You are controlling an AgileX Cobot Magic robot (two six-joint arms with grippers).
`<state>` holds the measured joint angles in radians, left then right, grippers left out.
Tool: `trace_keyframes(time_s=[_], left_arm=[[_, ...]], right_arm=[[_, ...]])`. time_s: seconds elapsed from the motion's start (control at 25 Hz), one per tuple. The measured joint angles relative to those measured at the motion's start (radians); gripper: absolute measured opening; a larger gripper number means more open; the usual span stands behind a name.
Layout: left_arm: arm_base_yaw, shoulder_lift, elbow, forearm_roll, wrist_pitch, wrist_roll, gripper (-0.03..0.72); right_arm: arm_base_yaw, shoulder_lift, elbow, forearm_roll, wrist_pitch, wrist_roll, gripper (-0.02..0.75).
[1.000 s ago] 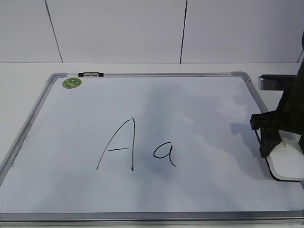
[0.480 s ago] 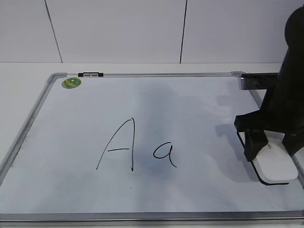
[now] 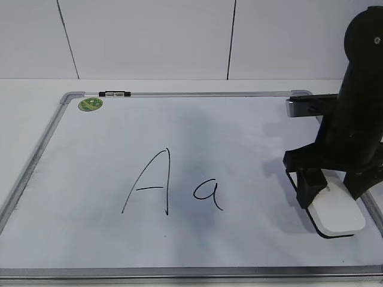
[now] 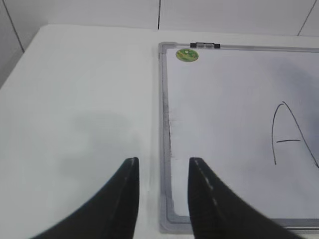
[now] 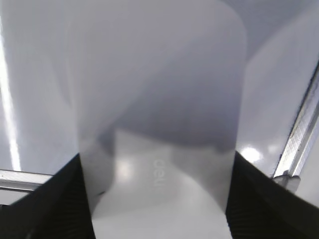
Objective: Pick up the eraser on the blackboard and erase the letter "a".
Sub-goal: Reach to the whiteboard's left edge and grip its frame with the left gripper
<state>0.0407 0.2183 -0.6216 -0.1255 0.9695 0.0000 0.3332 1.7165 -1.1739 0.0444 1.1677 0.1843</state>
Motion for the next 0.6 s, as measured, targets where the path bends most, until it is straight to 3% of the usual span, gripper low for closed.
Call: trace_keyframes(time_s=[0.6], left_arm=[[0.000, 0.710, -0.244, -0.017, -0.120, 0.000, 0.236]], right_arm=[[0.000, 0.000, 0.000, 0.067, 0.000, -0.041, 0.540]])
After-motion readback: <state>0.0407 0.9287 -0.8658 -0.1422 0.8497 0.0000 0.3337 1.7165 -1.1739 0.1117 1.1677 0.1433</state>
